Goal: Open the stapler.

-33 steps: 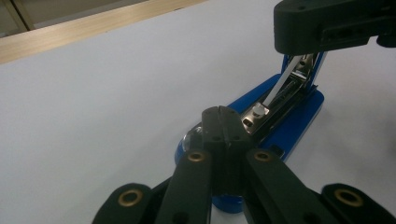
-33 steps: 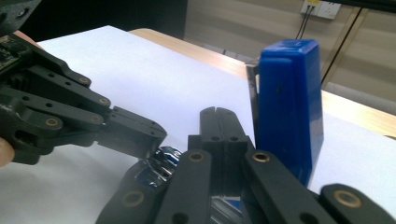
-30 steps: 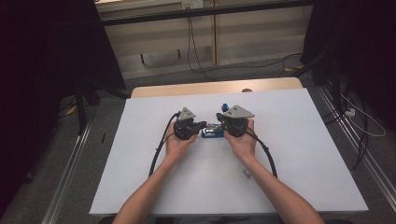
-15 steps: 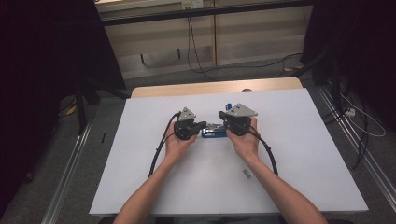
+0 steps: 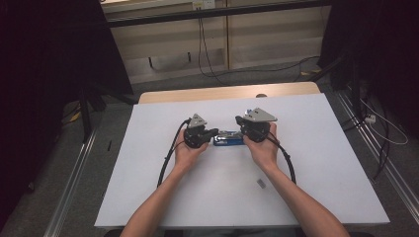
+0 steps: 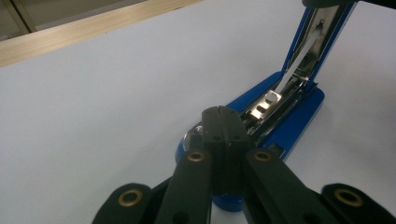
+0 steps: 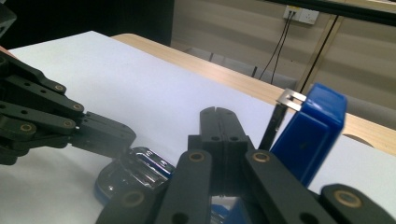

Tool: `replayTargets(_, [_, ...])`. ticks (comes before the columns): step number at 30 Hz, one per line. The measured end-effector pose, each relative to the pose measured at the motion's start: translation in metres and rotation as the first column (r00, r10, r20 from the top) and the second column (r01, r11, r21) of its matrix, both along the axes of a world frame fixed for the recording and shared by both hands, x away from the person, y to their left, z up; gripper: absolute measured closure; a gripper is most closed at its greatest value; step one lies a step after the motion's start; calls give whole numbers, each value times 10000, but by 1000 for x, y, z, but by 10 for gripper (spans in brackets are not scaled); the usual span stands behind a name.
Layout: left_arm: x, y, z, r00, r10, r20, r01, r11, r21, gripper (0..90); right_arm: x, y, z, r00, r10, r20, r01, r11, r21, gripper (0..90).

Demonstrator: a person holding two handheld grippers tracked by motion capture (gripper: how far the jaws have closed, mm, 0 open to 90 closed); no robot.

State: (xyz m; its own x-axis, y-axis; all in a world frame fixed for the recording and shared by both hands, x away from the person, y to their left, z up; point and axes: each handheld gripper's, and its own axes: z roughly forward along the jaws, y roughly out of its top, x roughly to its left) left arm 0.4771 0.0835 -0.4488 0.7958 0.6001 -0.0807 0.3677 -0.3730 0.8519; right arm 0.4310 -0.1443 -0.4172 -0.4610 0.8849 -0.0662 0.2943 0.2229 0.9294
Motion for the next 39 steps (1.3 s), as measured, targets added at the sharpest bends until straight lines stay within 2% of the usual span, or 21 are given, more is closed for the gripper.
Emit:
replayTargets(8, [0,0,0,10000,-40,47,40,10000,53,900,-4,-7,0,9999,-89,83,91,9999,-136,900])
replayTargets(15, [-1,1,-1,10000,-29,31,29,10000,-50,900,-6,-22,-2,9986,-522,44,523,9985,-133,900])
replayTargets(22, [-1,1,-2,10000,22,22,-21,9999,-122,900,-11,-31,-2,9984,-558,68,559,9983,-156,900])
replayTargets(39, [-1,1,-2,10000,14,60,-13,9999,-122,900,-18,-60,-15,9951,-922,-354,917,9956,-172,900])
